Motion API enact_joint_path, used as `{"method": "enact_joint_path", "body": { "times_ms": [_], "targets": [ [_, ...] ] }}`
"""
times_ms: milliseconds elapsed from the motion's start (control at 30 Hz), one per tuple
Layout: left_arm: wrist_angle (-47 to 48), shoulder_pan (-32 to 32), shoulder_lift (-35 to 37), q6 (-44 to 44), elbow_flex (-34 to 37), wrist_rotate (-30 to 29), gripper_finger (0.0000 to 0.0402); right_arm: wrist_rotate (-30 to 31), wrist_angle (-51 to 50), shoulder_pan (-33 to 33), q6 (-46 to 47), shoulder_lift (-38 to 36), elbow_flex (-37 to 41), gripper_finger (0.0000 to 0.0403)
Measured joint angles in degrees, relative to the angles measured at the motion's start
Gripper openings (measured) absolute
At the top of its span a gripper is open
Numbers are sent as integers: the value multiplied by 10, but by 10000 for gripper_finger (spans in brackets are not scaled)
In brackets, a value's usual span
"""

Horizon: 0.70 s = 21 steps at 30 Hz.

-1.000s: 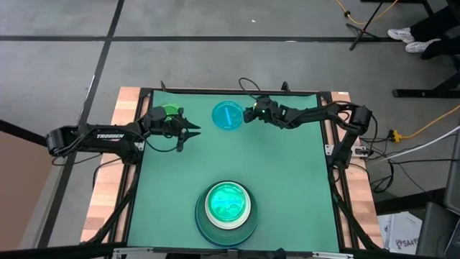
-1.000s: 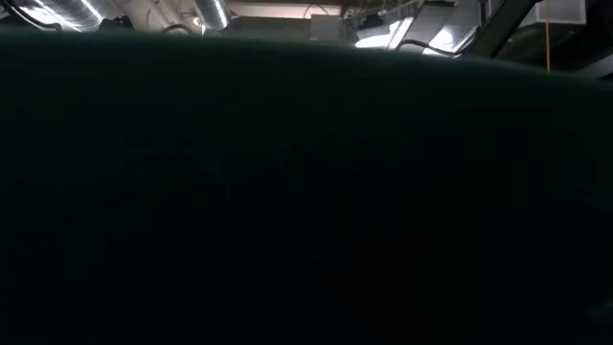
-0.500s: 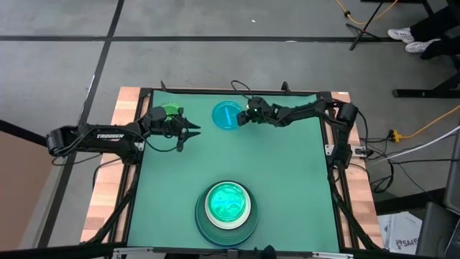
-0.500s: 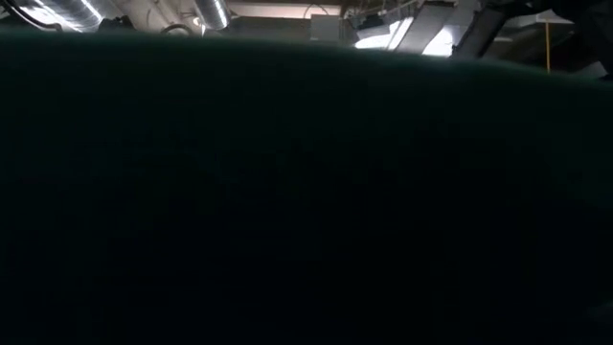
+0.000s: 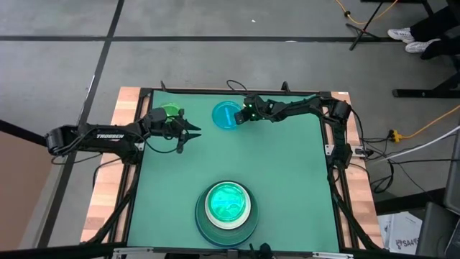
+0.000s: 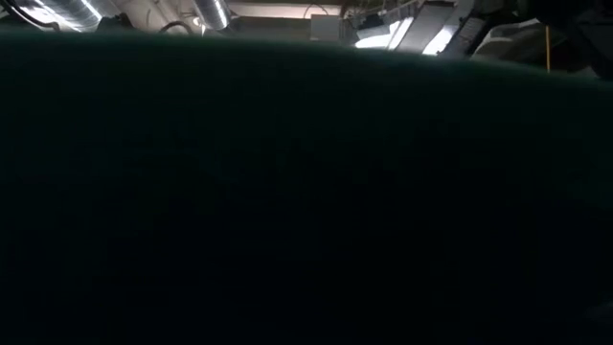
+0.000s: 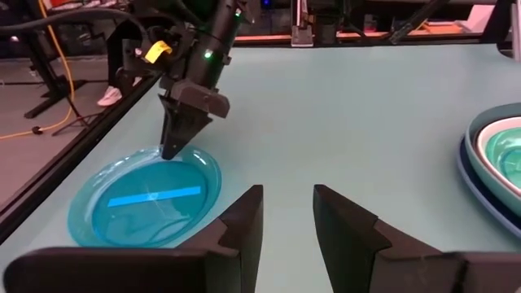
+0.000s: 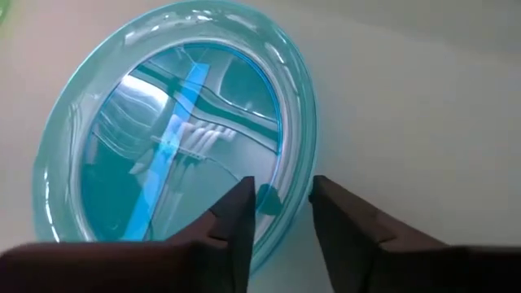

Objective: Stack plastic plates
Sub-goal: Stack the light blue plate on top of the light blue plate

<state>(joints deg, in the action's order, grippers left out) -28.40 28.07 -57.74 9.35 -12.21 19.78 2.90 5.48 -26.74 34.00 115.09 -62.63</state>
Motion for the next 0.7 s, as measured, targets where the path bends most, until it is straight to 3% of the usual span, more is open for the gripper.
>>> {"method": "enact_joint_path", "body": {
  "times_ms": [433, 700],
  "targets": [
    [0, -8, 0, 2, 0, -18, 103, 10, -5, 0, -41, 1, 0, 11],
    [0, -8, 0, 2, 0, -22, 103, 21, -7, 2, -61, 0, 0, 3]
  ]
}}
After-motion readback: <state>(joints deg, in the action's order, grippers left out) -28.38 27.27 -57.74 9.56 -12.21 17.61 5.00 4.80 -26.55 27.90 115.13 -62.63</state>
